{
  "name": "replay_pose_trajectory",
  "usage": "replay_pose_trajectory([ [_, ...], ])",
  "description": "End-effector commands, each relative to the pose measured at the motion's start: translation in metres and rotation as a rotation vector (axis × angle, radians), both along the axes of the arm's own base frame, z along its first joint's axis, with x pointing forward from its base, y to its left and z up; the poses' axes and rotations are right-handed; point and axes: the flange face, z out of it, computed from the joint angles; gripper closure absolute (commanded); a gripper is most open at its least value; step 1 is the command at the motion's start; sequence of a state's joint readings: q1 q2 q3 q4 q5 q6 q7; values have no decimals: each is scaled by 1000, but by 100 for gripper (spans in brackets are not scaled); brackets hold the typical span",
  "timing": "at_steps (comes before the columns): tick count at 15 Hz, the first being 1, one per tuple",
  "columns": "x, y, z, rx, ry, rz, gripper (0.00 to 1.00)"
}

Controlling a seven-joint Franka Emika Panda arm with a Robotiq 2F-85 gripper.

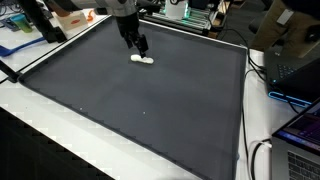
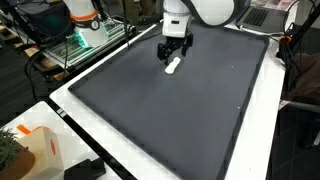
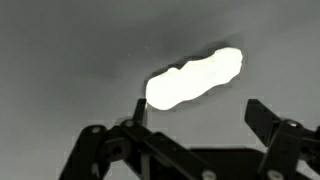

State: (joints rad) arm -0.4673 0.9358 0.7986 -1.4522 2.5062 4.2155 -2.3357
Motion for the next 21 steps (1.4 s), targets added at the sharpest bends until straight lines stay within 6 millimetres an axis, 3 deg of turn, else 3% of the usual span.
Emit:
replay_pose_trajectory([
  [1,-9,-4,-1,-7,38,-8,0],
  [5,-13,-5,-7,2,56,-3,0],
  [7,-10,-7,-1,-8,41,-18,0],
  [10,-11,0,38,-18,-21,40,0],
  [14,-34,34,109,-67,-135,194,0],
  [18,-83,71,162,-132,-202,295,0],
  [21,-124,84,170,-212,-186,311,0],
])
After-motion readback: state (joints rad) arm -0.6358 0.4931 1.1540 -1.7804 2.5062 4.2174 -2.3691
